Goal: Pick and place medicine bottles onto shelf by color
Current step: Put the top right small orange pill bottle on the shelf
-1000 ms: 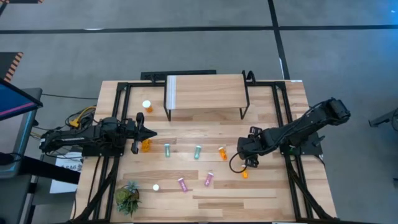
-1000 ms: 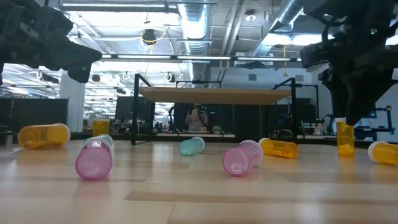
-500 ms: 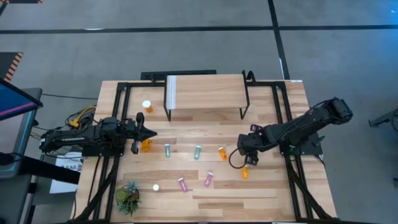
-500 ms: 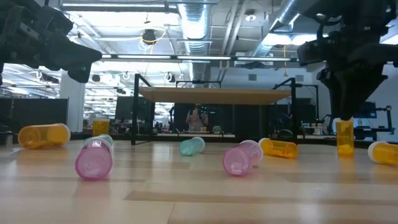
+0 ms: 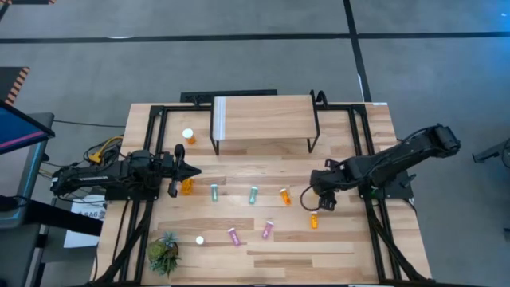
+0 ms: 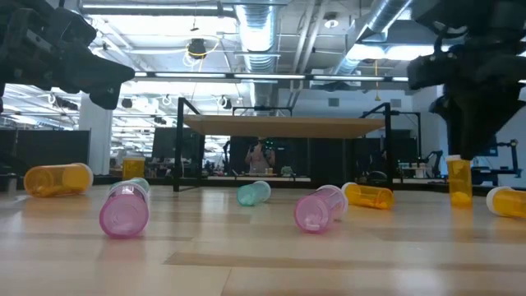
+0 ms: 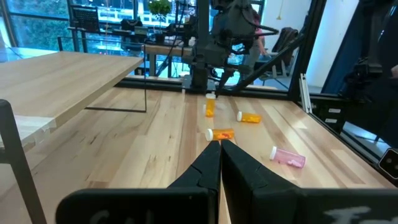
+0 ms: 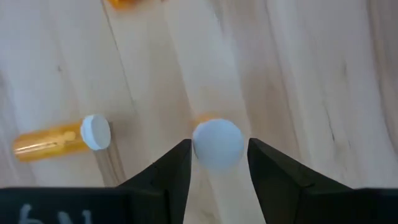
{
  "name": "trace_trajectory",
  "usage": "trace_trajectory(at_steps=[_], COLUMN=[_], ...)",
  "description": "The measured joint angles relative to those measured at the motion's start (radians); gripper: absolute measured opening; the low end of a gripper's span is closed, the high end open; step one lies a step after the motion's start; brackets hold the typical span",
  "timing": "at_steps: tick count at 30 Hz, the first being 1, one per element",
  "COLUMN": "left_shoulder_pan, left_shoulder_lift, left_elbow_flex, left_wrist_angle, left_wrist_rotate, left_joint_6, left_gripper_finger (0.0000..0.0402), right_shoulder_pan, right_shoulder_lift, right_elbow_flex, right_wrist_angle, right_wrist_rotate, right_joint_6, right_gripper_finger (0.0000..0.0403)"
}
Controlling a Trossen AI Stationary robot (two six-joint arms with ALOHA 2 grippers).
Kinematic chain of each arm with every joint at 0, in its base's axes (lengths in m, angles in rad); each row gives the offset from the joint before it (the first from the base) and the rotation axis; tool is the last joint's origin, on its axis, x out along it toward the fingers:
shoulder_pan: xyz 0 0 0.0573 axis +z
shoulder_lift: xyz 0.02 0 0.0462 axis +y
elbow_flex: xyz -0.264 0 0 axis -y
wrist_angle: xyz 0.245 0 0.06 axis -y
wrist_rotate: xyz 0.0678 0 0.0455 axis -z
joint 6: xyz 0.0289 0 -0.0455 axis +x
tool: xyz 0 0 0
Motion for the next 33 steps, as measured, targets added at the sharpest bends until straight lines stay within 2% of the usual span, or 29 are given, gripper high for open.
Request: trace_trajectory(at_steps=[5, 9, 13, 25, 33], left_shoulder_pan=[0.0, 0.0, 0.0, 0.0, 0.0], left_shoulder_lift=[0.0, 0.0, 0.0, 0.0, 0.0], left_elbow_flex=[0.0, 0.0, 0.0, 0.0, 0.0], left_wrist_angle=[0.0, 0.0, 0.0, 0.0, 0.0], left_wrist_rotate=[0.0, 0.0, 0.0, 0.0, 0.0], left_joint_6=[0.0, 0.0, 0.0, 0.0, 0.0], left_gripper_finger=[0.0, 0.0, 0.0, 0.0, 0.0], right_shoulder_pan=[-0.004, -0.004, -0.002, 0.045, 0.042], right_shoulder_lift=[-0.155, -0.199, -0.18, -0.018, 0.008], right_elbow_flex=[-0.063, -0.075, -0.075, -0.075, -0.075], right_wrist_angle=[0.066, 0.054, 0.064, 0.107, 0.126], right_wrist_rotate=[0.006, 0.008, 0.007, -0.001, -0.001], right_joint_6=[0.015, 0.019, 0.019, 0.018, 0.015], right_gripper_finger=[0.0182, 0.0182, 0.0182, 0.0182, 0.0175])
